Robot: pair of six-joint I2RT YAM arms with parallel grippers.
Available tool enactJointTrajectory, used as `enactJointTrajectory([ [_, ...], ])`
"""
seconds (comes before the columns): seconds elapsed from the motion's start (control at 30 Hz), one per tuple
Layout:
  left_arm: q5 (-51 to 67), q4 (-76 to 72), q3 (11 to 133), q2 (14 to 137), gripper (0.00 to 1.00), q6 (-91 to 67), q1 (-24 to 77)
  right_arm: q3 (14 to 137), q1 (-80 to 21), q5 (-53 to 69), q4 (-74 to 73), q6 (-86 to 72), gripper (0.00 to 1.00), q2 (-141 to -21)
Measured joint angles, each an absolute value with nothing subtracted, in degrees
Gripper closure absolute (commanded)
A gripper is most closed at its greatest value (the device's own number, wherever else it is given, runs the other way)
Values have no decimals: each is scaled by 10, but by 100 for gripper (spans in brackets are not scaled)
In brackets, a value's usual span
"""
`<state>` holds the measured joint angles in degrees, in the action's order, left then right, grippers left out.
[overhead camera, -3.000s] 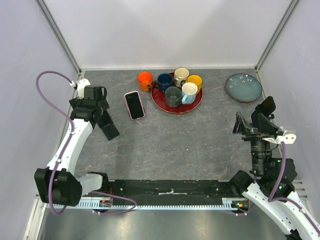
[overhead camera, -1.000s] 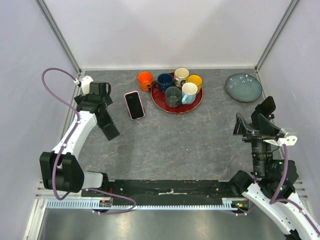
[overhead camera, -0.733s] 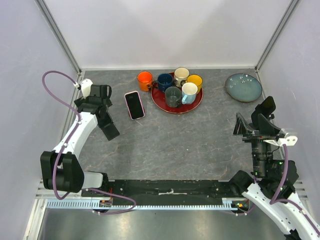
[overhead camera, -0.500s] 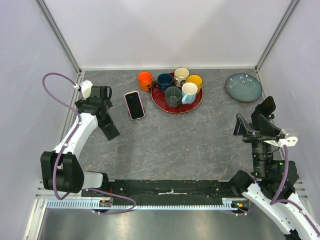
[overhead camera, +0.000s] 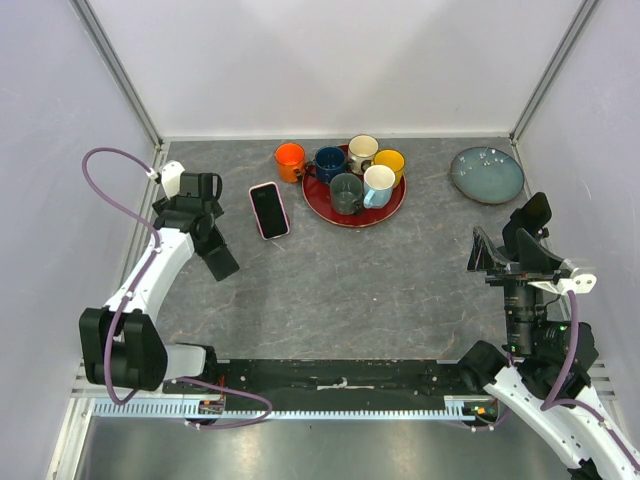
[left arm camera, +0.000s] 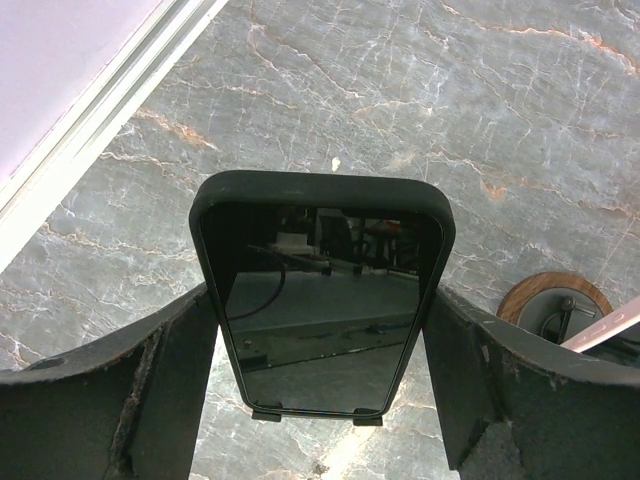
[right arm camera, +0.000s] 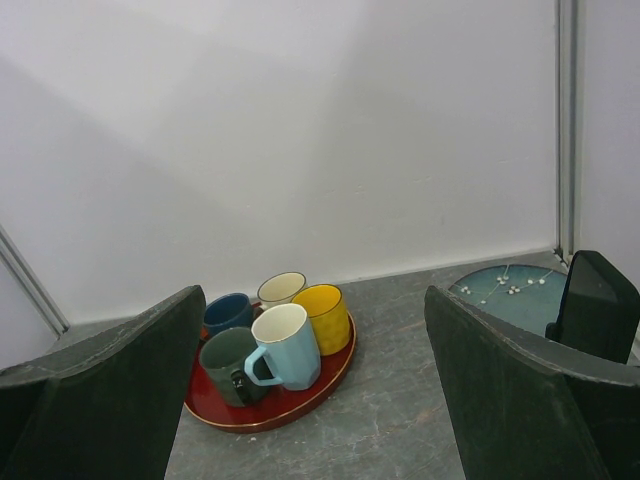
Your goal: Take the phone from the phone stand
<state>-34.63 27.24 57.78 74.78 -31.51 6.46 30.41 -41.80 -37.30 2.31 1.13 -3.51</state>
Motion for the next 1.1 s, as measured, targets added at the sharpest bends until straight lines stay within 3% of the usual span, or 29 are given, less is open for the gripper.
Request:
enactJointTrajectory([
  [0.1,-343,275,578,743,48,-315,65,304,-418,-373,23,11,2,-35],
  [0.5,-333,298,587,726,76,-314,65,304,-418,-373,23,11,2,-35],
  [0.9,-327,315,624,689,93,-295,65,304,-418,-355,23,11,2,-36],
  [1.1,-266,335,655,684,95,-263,65,304,-418,-311,24,11,2,-51],
])
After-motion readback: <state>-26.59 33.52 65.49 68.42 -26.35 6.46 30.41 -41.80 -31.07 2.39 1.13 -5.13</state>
